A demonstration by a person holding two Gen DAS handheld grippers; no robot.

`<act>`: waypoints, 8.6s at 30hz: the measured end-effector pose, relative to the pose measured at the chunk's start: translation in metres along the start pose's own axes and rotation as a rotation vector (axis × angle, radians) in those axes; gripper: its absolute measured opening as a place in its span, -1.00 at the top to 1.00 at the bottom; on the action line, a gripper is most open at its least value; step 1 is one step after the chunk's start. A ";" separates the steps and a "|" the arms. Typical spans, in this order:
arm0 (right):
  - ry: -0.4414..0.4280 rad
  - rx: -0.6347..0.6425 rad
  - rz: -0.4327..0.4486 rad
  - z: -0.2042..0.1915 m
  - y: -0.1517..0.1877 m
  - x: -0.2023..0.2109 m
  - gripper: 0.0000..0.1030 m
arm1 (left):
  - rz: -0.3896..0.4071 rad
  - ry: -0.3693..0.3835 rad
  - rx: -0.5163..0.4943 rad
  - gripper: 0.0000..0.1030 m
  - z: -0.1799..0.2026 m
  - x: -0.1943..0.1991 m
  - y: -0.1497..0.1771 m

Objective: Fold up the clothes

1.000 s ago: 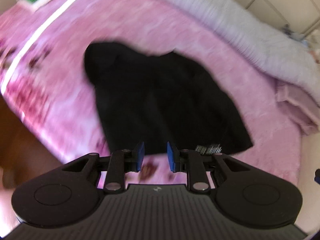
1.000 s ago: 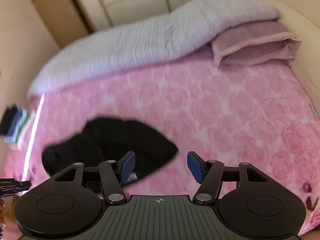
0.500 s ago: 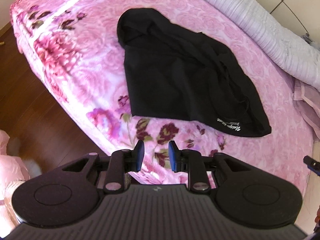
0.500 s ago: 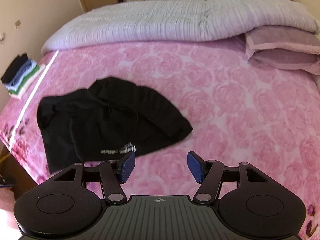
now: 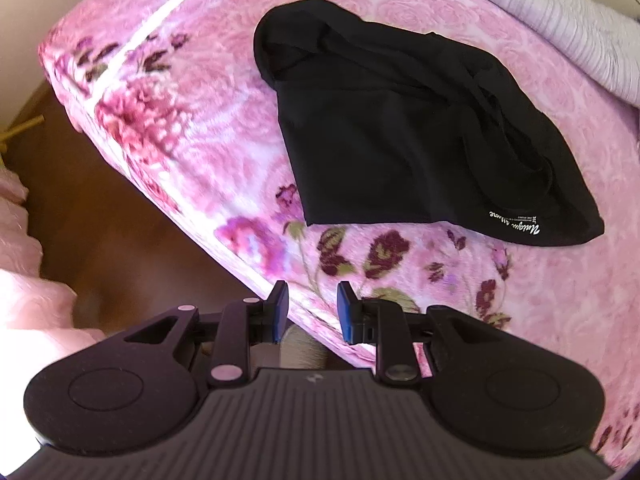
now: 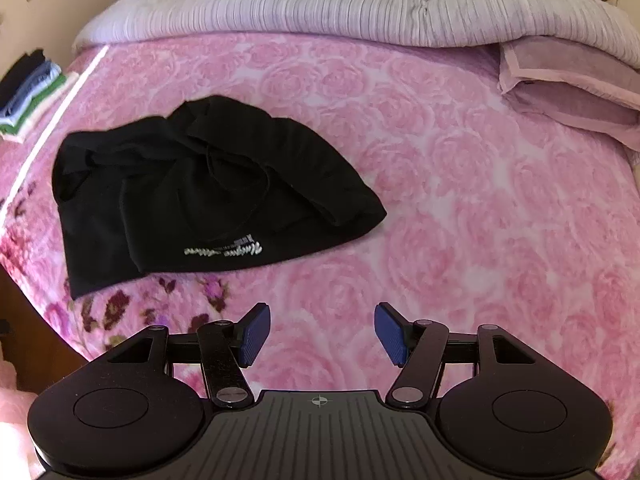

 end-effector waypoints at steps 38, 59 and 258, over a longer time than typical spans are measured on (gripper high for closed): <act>-0.016 0.091 0.024 -0.005 -0.028 -0.018 -0.20 | 0.020 0.012 0.004 0.42 0.022 -0.017 -0.017; 0.143 0.637 0.219 0.030 -0.030 -0.178 -0.20 | 0.119 0.292 0.857 0.35 -0.024 -0.163 0.006; 0.250 -0.909 0.229 0.044 -0.012 -0.141 0.04 | 0.337 0.095 -0.141 0.73 -0.151 -0.262 -0.406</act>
Point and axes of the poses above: each gripper's, at about its wrist camera, not at the fingertips, and x roughly against the way its jaws point, z to its right, y to its underside, the point moved 8 cm from there along -x, roughly the way its jaws point, and after that the axes turned 15 degrees about -x, right-handed, at the moved point
